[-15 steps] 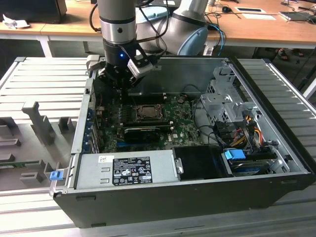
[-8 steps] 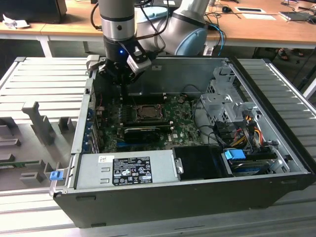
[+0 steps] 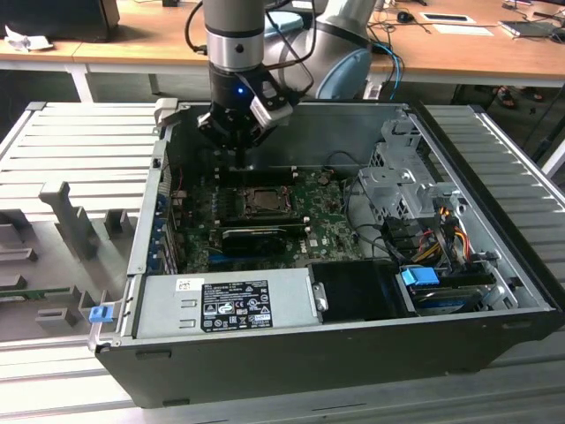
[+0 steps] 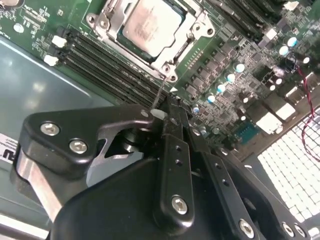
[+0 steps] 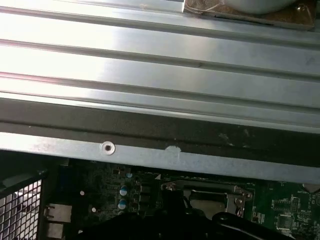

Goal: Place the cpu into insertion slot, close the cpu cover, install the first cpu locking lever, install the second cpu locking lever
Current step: 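Install the first cpu locking lever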

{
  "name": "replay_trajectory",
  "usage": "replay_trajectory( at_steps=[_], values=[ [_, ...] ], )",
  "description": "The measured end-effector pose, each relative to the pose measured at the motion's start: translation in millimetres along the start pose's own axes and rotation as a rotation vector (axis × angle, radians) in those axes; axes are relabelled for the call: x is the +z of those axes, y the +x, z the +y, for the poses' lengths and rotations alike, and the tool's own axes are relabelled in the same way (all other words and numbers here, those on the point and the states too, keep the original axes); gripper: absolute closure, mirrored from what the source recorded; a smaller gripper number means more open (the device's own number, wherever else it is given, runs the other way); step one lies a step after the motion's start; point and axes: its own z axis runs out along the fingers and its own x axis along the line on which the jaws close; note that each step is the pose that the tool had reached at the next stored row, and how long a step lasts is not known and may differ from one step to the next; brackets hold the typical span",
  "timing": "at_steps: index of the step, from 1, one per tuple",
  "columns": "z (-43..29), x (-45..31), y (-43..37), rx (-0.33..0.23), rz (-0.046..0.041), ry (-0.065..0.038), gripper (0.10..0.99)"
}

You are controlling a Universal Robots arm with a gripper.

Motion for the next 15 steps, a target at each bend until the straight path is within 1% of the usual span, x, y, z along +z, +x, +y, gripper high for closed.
replay_trajectory(
  at_steps=[15],
  values=[
    [-0.6,1.6,-6.2,0.0,0.0003,0.002,0.98]
  ],
)
